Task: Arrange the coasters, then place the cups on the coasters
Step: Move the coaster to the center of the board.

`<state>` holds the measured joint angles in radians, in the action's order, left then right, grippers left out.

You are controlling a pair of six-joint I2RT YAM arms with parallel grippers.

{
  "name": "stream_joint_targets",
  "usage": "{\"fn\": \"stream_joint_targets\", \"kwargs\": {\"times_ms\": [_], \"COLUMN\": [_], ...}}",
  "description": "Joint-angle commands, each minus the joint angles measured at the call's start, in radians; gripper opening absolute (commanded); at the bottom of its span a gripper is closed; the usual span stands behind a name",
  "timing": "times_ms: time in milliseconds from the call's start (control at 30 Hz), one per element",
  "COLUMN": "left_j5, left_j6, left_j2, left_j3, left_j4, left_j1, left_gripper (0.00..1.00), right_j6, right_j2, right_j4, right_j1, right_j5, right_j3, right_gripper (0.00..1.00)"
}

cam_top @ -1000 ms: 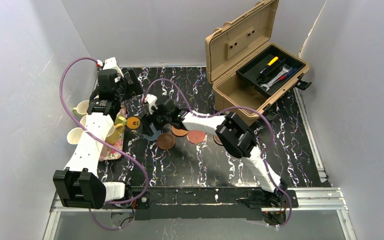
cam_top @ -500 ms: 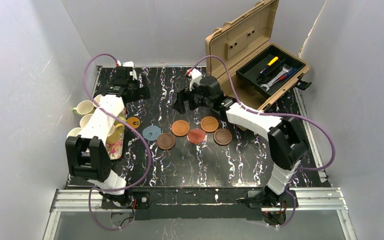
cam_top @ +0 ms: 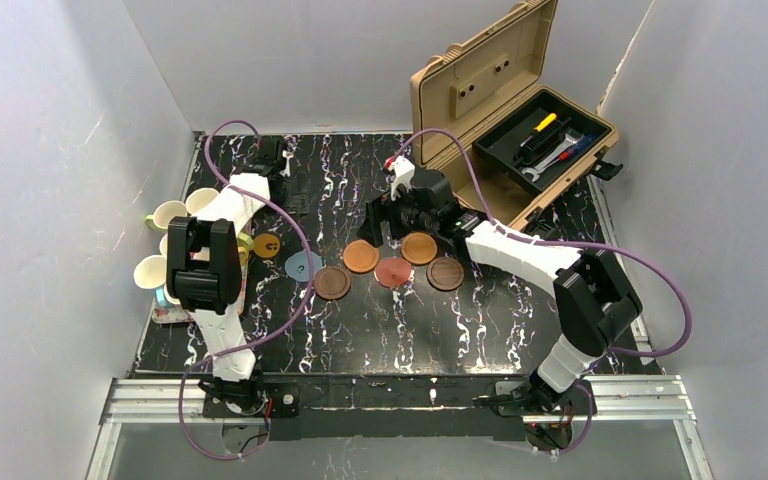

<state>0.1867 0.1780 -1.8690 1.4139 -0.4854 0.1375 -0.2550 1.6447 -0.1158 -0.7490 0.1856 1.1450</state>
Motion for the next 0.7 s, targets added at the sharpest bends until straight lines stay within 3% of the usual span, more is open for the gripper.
{"fn": "stream_joint_targets", "kwargs": {"times_ms": [0,300,667], "left_j5": [-0.001,-0.029,0.002], "left_j6": [-0.031,-0.02,0.035], "left_j2": [-0.016,-0.116,-0.12], "left_j3": [0.037,0.063,0.027], "left_j4": [-0.002,-0.029,-0.08], "left_j1": [-0.033,-0.045,-0.049], "left_gripper": [0.97,0.96,0.97], "right_j6": [-0.016,-0.023,-0.023], "right_j2": [-0.036,-0.053,-0.072], "right_j4": [-0.058,-0.074,-0.081], "right_j1": [-0.004,-0.004,-0.005], "right_j5": [0.038,0.044,0.046], "right_j3": [0.005,-0.013,-0.028], "right_gripper": [0.98,0.98,0.98]}}
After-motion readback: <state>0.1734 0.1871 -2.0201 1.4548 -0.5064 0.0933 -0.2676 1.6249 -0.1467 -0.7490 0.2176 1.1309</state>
